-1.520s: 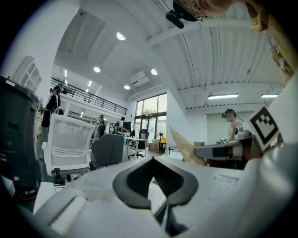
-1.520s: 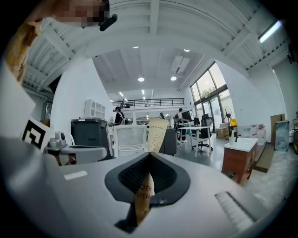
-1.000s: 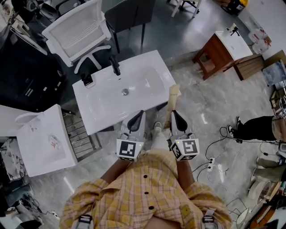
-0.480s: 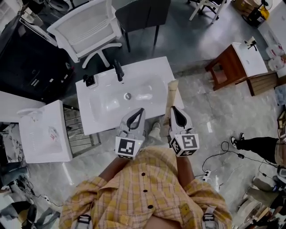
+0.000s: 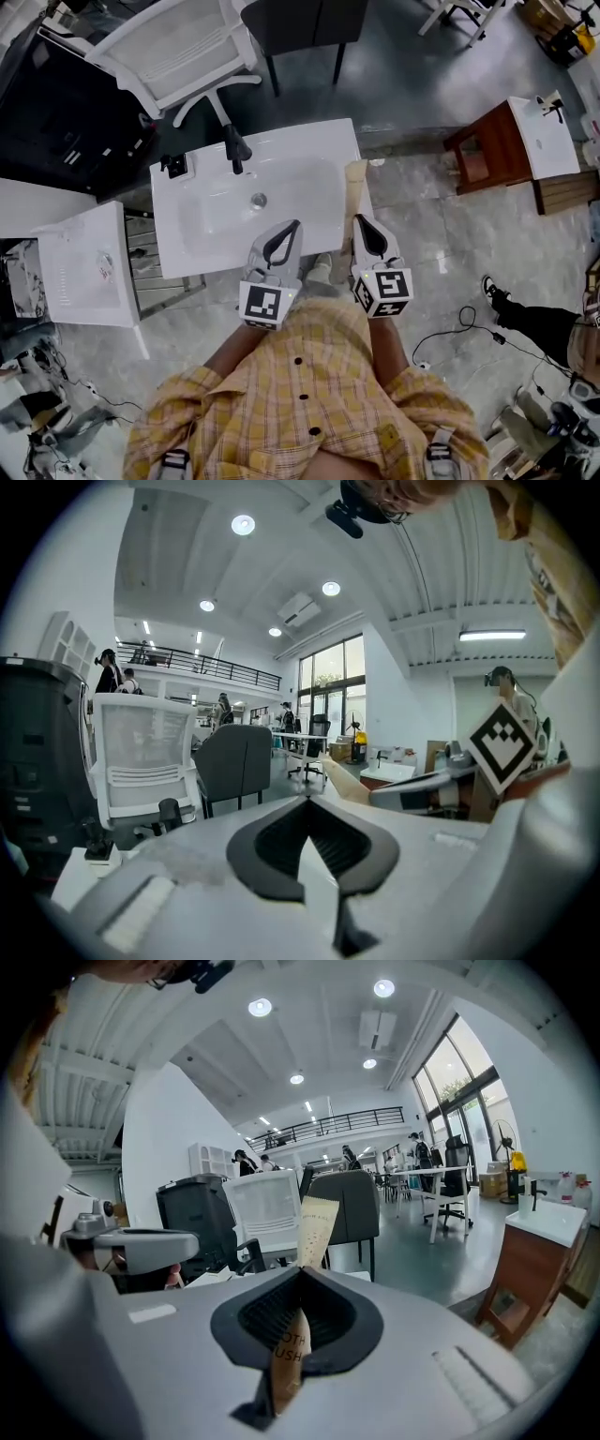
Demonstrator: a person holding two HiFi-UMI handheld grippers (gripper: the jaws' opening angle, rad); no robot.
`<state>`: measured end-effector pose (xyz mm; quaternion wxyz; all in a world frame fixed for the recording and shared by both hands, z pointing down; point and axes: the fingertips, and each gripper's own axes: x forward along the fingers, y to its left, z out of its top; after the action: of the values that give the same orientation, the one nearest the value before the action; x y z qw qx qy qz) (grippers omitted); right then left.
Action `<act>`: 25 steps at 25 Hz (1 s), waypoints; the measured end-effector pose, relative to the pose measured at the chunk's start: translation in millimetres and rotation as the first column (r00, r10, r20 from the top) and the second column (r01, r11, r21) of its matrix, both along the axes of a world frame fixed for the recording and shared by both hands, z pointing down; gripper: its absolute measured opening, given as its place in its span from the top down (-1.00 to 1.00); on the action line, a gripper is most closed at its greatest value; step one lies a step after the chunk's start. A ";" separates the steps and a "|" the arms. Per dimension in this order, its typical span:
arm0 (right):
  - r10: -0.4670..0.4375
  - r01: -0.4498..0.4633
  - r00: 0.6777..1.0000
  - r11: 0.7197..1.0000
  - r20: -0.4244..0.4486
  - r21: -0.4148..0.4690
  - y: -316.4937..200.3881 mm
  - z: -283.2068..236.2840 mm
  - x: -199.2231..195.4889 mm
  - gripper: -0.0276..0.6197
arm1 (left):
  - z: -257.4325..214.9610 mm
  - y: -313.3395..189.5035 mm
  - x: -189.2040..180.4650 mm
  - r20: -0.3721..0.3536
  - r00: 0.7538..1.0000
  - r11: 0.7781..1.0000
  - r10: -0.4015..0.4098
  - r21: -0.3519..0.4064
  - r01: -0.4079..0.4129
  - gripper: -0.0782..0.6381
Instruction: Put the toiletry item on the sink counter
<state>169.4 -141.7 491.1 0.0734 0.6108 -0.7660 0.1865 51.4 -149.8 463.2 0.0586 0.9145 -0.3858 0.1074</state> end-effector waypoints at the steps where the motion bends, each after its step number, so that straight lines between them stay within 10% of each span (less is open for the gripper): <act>1: -0.008 0.008 1.000 1.000 0.000 -0.006 -2.5 3.7 3.7 0.90 | 2.5 -1.7 4.0 0.005 1.000 1.000 -0.005 -0.003 0.005 0.79; 25: -0.094 0.076 0.993 0.975 -0.075 -0.208 -55.1 100.7 45.8 0.90 | 40.5 -15.5 32.1 0.063 0.996 0.996 -0.062 -0.053 0.065 0.79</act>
<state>215.1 -196.8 591.8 0.1762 0.5740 -0.7644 0.2349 83.6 -165.3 503.7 0.0751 0.8961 -0.4132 0.1440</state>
